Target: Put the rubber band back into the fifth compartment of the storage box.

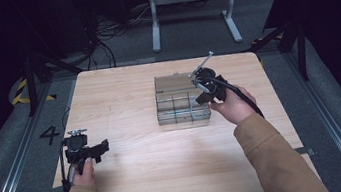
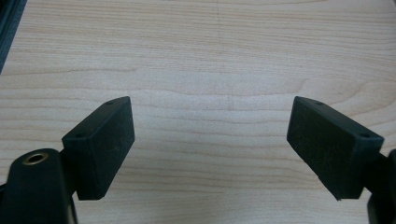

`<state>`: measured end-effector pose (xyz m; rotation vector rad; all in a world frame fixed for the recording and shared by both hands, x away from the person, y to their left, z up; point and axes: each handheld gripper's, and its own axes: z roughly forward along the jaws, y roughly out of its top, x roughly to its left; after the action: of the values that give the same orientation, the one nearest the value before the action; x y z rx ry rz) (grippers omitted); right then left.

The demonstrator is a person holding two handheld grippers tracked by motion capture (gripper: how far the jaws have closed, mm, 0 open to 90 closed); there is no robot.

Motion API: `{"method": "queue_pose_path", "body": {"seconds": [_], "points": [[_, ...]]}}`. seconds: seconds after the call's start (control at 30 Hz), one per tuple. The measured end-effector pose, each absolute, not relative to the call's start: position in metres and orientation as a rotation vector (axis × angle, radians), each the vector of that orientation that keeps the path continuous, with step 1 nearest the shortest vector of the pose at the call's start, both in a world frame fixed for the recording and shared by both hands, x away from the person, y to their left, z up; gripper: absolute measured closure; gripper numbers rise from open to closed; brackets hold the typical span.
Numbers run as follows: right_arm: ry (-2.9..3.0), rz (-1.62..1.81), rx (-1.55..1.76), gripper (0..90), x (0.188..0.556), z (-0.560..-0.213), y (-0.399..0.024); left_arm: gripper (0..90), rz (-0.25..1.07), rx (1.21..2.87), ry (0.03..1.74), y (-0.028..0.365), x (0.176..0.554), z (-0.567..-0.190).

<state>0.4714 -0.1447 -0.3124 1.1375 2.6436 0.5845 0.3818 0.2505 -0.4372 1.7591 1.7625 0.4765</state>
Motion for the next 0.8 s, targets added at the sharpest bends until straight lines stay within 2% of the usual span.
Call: {"method": "queue_pose_path", "body": {"seconds": [0.4,0.8], "points": [[2.637,0.58,1.058,89.0,0.496,-0.302,-0.135,15.9,0.484,1.746,1.776,0.256,0.378,-0.438],[2.649,0.555,1.003,88.9,0.514,-0.312,-0.12,15.8,0.48,1.755,1.764,0.254,0.379,-0.437]]}}
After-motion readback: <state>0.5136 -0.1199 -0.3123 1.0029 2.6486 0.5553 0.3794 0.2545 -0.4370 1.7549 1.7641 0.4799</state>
